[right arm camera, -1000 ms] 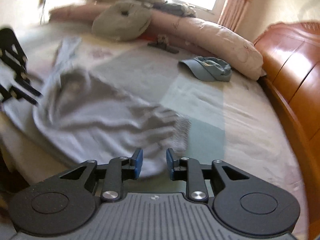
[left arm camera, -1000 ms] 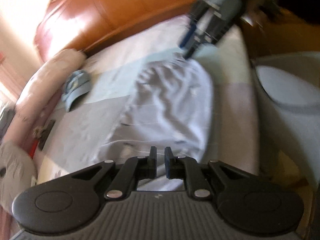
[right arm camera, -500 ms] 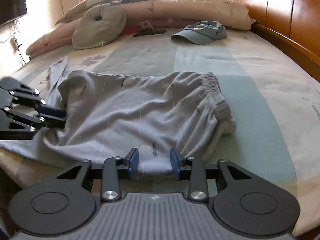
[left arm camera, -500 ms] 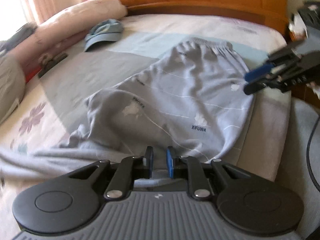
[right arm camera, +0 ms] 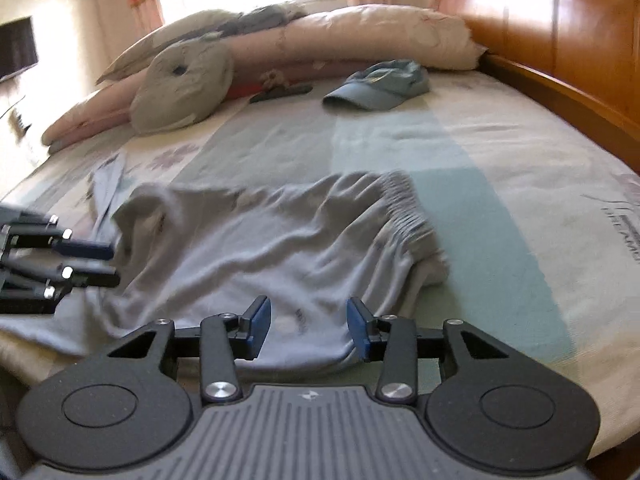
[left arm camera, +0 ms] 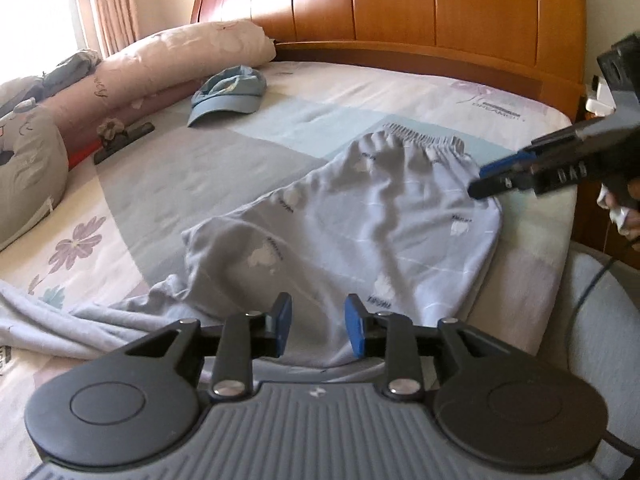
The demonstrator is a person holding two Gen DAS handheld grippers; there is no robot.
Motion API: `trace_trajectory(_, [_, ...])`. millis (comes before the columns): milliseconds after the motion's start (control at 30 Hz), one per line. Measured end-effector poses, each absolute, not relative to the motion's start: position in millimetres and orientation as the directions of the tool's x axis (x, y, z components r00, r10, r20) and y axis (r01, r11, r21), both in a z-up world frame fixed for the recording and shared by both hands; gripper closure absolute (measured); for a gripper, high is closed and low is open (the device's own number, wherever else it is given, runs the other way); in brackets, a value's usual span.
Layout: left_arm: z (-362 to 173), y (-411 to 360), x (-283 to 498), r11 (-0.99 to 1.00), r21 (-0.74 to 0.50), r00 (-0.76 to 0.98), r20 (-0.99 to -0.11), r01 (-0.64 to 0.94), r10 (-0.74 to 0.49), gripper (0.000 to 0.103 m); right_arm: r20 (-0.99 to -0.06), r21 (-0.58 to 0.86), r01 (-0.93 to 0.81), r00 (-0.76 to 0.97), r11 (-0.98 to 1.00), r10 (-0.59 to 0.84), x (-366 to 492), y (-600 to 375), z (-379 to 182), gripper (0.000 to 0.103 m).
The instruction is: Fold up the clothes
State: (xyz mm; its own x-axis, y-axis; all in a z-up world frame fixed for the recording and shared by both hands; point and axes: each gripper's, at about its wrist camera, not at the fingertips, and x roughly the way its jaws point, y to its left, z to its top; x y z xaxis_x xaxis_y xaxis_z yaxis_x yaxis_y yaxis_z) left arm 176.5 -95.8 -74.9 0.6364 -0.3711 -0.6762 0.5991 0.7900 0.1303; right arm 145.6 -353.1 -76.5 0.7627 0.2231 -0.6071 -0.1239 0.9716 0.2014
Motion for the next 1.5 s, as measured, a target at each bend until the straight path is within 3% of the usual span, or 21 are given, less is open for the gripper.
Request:
trace_trajectory(333, [-98.0,-97.9,176.8,0.798,0.082,0.598,-0.708,0.597,-0.375,0.070,-0.600,0.365,0.007,0.766,0.931,0.230,151.9,-386.8,-93.6,0.058])
trace_trajectory(433, [-97.6,-95.2,177.7,0.798,0.076,0.593,-0.712,0.597,-0.376,0.068,-0.592,0.421,0.024,0.764,0.907,0.255,160.5,-393.0,-104.0,0.064])
trace_trajectory(533, [-96.0,-92.9,177.7,0.792,0.091,0.587,-0.723,0.604,-0.365,0.067,-0.578,0.461,0.042,0.772,0.887,0.264,164.7,-398.7,-107.8,0.094])
trace_trajectory(567, [-95.2,-92.3,177.3,0.788,0.099,0.585,-0.727,0.607,-0.360,0.067,-0.568,0.465,0.038,0.779,0.885,0.265,162.9,-399.3,-105.7,0.098])
trace_trajectory(733, [-92.3,-88.7,176.2,0.787,0.103,0.575,-0.740,0.609,-0.349,0.067,-0.543,0.446,0.018,0.800,0.895,0.255,149.4,-397.6,-91.8,0.099])
trace_trajectory(933, [-87.4,-91.0,174.1,0.790,0.114,0.587,-0.733,0.603,-0.343,0.068,-0.602,0.425,0.072,0.767,0.902,0.222,145.3,-398.5,-105.1,0.097])
trace_trajectory(1000, [-84.4,-90.6,173.7,0.793,0.114,0.595,-0.726,0.599,-0.345,0.069,-0.592,0.426,0.088,0.780,0.901,0.204,142.4,-401.1,-100.0,0.090])
trace_trajectory(1133, [-81.3,-88.0,175.4,0.807,0.099,0.607,-0.713,0.582,-0.351,0.069,-0.549,0.365,0.081,0.823,0.927,0.144,135.1,-396.9,-75.0,0.088])
trace_trajectory(1300, [-90.5,-79.6,179.7,0.847,0.013,0.579,-0.735,0.531,-0.352,0.067,-0.496,0.393,-0.049,0.829,0.918,0.257,139.5,-372.8,-64.9,0.074])
trace_trajectory(1500, [-79.3,-53.0,173.5,0.887,-0.056,0.601,-0.715,0.459,-0.356,0.057,-0.609,0.353,-0.126,0.721,0.927,0.330,166.3,-328.6,-93.4,0.066])
